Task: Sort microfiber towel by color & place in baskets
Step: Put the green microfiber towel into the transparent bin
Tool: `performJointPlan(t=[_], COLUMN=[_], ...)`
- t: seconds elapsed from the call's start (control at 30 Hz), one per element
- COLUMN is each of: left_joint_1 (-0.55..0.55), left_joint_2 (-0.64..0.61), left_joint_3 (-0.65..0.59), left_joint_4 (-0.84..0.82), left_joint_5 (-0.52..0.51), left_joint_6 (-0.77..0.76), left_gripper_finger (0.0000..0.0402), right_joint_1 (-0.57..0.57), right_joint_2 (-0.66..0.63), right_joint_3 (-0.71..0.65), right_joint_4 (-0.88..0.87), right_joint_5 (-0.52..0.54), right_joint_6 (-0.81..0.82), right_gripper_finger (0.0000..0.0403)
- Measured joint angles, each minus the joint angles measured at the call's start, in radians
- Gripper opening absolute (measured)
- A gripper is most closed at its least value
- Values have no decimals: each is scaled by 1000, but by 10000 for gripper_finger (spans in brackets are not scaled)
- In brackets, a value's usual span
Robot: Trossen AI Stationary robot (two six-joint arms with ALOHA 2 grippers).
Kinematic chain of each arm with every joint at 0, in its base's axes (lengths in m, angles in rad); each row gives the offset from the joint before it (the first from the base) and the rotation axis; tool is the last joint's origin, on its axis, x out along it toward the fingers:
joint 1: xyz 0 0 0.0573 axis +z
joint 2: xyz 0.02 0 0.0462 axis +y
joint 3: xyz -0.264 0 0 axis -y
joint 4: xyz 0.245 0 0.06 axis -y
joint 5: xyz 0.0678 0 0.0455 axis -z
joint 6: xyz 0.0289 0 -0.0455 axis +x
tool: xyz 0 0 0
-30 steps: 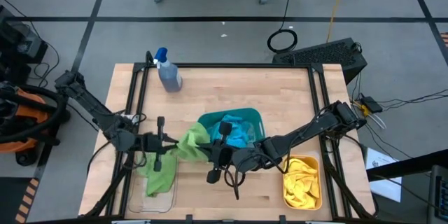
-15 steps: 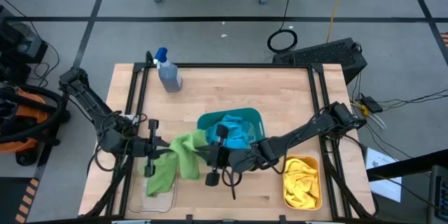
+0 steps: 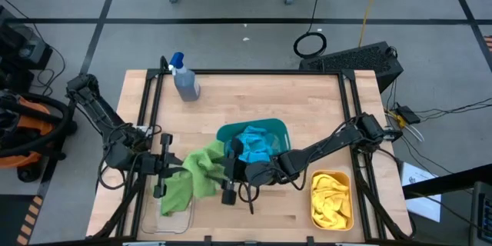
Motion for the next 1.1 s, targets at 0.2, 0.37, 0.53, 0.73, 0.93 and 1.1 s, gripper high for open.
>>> performJointPlan(t=[0.2,0.37,0.53,0.73,0.93,1.1], left_joint_1=[-36,-76,-107,-131,-160,-164], left_joint_2=[0,0,0,1,1,1], left_joint_3=[0,0,0,-1,-1,-1], left_joint_4=[5,4,1,1,-8,-31], left_joint_5=[-21,-132,-254,-177,-109,-109], left_joint_6=[0,-13,-27,-26,-26,-25], left_gripper_finger=[8,8,8,8,8,8], right_joint_1=[20,47,81,99,104,95], right_joint_2=[0,0,0,0,0,-2], right_joint_3=[0,0,0,0,0,0], right_joint_4=[-17,-77,-73,-59,-62,-152], right_joint_5=[-52,-51,-98,-155,-32,84], right_joint_6=[23,23,5,-28,-1,44], right_gripper_finger=[244,267,265,240,222,219])
